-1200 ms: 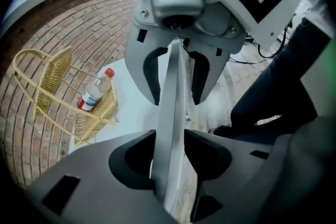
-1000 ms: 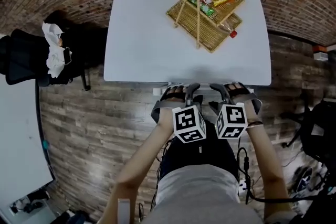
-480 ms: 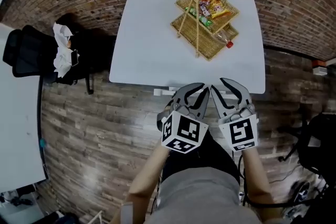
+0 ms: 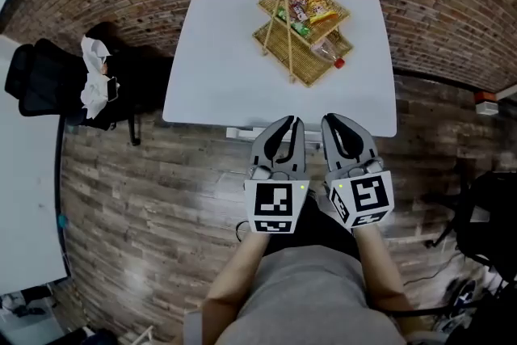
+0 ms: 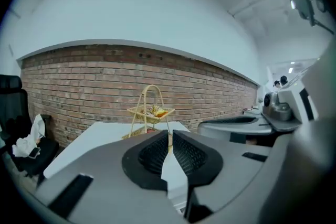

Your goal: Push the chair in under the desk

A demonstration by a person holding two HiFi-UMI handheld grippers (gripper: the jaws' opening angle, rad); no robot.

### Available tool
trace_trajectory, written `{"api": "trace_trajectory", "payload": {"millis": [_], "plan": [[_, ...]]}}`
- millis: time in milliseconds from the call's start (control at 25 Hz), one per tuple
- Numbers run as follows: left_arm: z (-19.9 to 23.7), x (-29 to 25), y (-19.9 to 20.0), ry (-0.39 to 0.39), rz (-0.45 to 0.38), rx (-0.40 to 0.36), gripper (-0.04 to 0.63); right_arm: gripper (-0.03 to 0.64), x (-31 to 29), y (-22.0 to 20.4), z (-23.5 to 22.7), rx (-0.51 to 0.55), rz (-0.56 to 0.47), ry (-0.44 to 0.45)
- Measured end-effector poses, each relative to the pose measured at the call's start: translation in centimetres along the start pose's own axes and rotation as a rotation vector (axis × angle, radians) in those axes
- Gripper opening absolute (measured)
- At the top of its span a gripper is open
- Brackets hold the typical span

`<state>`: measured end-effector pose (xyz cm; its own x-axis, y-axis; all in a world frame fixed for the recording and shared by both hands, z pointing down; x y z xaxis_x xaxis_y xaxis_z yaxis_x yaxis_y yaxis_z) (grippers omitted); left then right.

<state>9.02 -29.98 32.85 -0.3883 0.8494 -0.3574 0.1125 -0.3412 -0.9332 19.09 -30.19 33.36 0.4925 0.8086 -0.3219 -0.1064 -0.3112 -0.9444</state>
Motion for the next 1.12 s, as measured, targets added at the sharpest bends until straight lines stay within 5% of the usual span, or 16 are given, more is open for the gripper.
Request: {"api": "trace_trajectory", "payload": {"millis": [160, 1120], "plan": [[-0.4, 0.6, 0.0, 0.016, -0.006, 0.015, 0.037, 0.023, 0.7, 0.1, -0.1, -0.077, -0.027, -0.021], [0.2, 2.0, 0.0, 0.075, -0.015, 0.01, 0.037, 0.017, 0.9, 0.7, 1.6, -0.063, -0.039, -0.02]]}}
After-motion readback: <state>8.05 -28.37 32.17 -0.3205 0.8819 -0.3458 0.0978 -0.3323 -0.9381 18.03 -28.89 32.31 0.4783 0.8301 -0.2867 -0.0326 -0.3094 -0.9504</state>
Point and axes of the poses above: the fingertips, and each gripper's own axes: x backward along the fingers, z to its left, y out of its top, the point moved 5 cm from there along x, backward along the fingers, and after that the axes turned 4 degrees about z, right-handed, at the moved point
